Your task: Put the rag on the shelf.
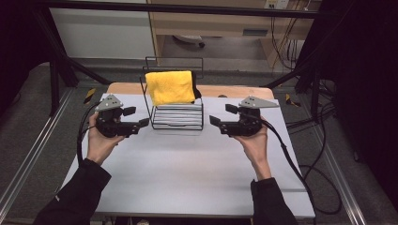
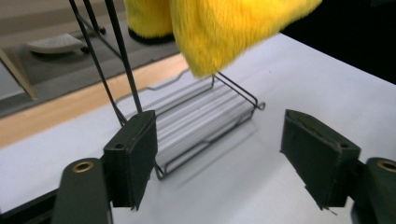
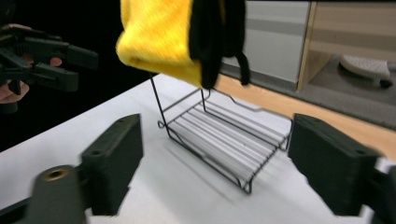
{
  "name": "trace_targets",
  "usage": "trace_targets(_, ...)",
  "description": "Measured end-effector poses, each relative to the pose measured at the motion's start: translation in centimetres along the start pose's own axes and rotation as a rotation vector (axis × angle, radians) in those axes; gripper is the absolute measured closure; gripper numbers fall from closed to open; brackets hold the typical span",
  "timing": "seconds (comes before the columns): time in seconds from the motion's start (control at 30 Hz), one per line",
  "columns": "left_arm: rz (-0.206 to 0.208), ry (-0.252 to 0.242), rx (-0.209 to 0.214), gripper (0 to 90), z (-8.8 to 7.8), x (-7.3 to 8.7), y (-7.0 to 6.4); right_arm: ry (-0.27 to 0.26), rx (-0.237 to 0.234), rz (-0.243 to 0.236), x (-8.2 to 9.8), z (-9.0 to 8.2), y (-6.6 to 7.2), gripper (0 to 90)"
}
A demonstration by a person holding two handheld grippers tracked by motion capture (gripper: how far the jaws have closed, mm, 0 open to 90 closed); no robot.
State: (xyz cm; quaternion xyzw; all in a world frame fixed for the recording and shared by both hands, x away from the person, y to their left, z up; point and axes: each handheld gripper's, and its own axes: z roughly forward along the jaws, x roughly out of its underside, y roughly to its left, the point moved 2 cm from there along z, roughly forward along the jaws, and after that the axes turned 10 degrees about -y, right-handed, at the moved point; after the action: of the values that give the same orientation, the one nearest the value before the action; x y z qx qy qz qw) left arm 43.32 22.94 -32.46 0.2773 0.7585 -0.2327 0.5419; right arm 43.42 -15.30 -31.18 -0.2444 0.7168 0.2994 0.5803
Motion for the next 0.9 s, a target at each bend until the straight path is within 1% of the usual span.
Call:
trace_targets(0.13,-0.022,0.019,0.016,19.6,-0.3,2.2,0.1,0.013,0.006,0.028,1.9,-2.2,-1.3,11.3)
trace_targets(0.27,-0.032,0.042,0.027,15.8,-0.9,4.5,0.2,0.029,0.008,0.066,4.1,-4.2,-2.4,6.4)
trace_targets(0.37,-0.055,0.053,0.033,13.9,-1.3,6.2,0.3,0.044,0.009,0.083,5.7,-5.4,-3.1,4.4)
trace_targets(0.53,-0.068,0.078,0.023,12.4,-2.0,9.0,0.7,0.082,0.016,0.096,8.6,-6.8,-3.9,1.7)
trace_targets(0.63,-0.082,0.080,0.013,12.4,-2.5,10.5,1.1,0.107,0.026,0.104,10.2,-7.3,-4.4,0.5)
trace_targets(0.73,-0.088,0.092,0.001,12.4,-3.1,11.9,1.5,0.130,0.034,0.100,11.5,-7.8,-4.7,0.3)
trace_targets(0.77,-0.092,0.096,-0.001,12.4,-3.2,12.2,1.6,0.136,0.034,0.095,11.9,-8.0,-4.8,0.3)
trace_targets(0.83,-0.083,0.112,-0.012,12.4,-3.5,12.7,1.8,0.150,0.035,0.101,12.6,-8.3,-5.0,0.3)
trace_targets(0.9,-0.091,0.106,-0.011,12.5,-3.8,13.1,1.8,0.164,0.037,0.114,13.3,-8.7,-5.2,0.3)
